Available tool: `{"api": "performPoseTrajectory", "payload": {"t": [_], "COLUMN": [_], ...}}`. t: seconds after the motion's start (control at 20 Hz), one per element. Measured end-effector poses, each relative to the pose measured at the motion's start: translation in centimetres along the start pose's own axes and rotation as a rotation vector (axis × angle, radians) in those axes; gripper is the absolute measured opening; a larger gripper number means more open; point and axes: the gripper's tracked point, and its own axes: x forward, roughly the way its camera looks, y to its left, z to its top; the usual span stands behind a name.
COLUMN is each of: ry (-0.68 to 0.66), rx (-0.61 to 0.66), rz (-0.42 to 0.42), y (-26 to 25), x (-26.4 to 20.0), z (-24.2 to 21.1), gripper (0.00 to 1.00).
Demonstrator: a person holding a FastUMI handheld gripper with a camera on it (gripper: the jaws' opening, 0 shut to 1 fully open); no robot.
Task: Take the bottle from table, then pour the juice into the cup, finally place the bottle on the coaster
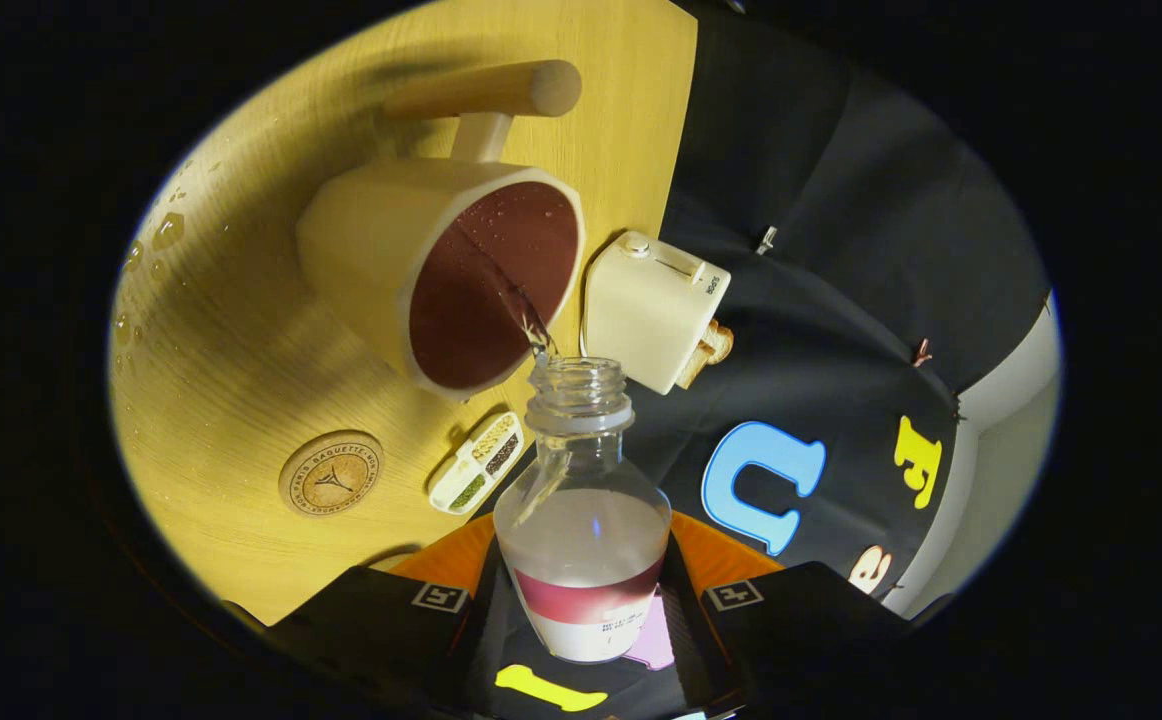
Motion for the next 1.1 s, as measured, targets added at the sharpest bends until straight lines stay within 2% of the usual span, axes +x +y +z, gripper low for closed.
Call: {"api": "performPoseTrajectory", "payload": {"t": [0.85, 1.1], "ry": [-0.104, -0.112], "rx": [-0.235, -0.248], "rz": [-0.019, -0.009], "y": [-1.8, -2.1], "x": [0.8, 0.9], "z": [1.6, 1.7], "gripper": [0.7, 0.71]}}
